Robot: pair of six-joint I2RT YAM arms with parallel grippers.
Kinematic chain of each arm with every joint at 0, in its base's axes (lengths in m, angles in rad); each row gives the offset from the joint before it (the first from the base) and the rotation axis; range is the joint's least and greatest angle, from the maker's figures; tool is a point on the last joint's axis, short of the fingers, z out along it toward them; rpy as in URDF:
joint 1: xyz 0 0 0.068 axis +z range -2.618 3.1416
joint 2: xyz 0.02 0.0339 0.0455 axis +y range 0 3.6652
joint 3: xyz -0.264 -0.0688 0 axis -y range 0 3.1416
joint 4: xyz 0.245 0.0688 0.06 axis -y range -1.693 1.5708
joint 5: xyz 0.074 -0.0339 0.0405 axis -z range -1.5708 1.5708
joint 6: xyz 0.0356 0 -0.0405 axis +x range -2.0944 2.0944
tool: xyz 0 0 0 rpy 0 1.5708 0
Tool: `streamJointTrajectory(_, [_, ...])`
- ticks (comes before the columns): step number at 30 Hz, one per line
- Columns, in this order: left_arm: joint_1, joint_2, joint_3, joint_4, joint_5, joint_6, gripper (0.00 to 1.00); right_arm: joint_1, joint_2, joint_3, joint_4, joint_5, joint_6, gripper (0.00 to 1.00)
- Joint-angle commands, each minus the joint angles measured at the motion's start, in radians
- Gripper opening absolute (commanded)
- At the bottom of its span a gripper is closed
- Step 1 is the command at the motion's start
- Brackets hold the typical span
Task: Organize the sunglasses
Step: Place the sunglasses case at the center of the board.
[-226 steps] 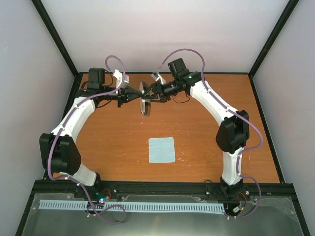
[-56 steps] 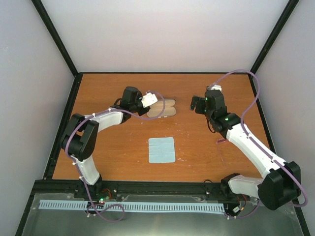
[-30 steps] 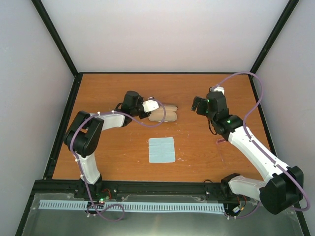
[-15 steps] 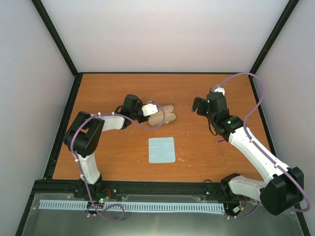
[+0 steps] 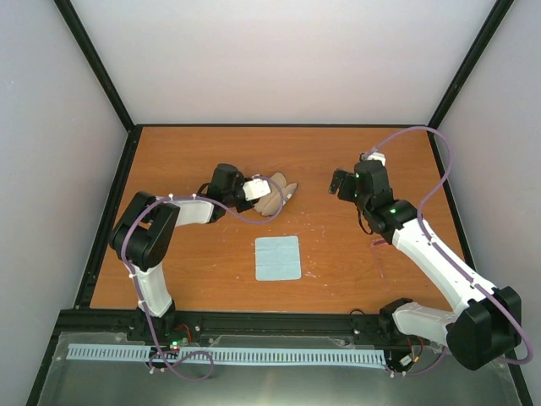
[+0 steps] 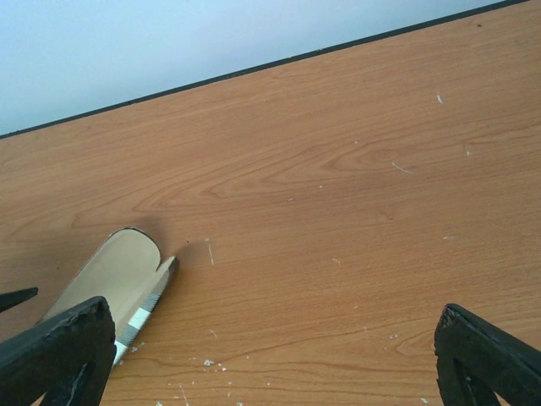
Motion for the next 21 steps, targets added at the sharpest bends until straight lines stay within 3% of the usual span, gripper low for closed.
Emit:
streamJointTrajectory(1, [-0.009, -0.015, 0.018, 0.028, -0.076, -0.019, 0.39, 0.002, -0.012, -0.012, 0.005, 0.005, 0.009, 1.00])
streamJointTrajectory(5, [-0.009, -0.035, 0.027, 0.040, -0.141, -0.044, 0.43, 0.002, 0.006, -0.020, 0.040, -0.034, -0.013, 1.00])
streamJointTrajectory(10, [-0.009, -0.080, 0.032, 0.048, -0.220, -0.080, 0.40, 0.002, 0.171, 0.026, 0.103, -0.118, -0.054, 1.00])
streamJointTrajectory(16, [0.019, -0.196, 0.043, -0.096, -0.204, -0.184, 0.11, -0.046, 0.489, 0.185, 0.135, -0.339, 0.054, 1.00])
streamJointTrajectory(17, [0.027, -0.212, 0.049, -0.153, -0.173, -0.199, 0.08, -0.054, 0.533, 0.210, 0.137, -0.367, 0.065, 0.95])
streamJointTrajectory(21, [0.042, -0.264, 0.026, -0.287, -0.079, -0.235, 0.01, -0.094, 0.664, 0.338, 0.056, -0.400, 0.078, 0.07])
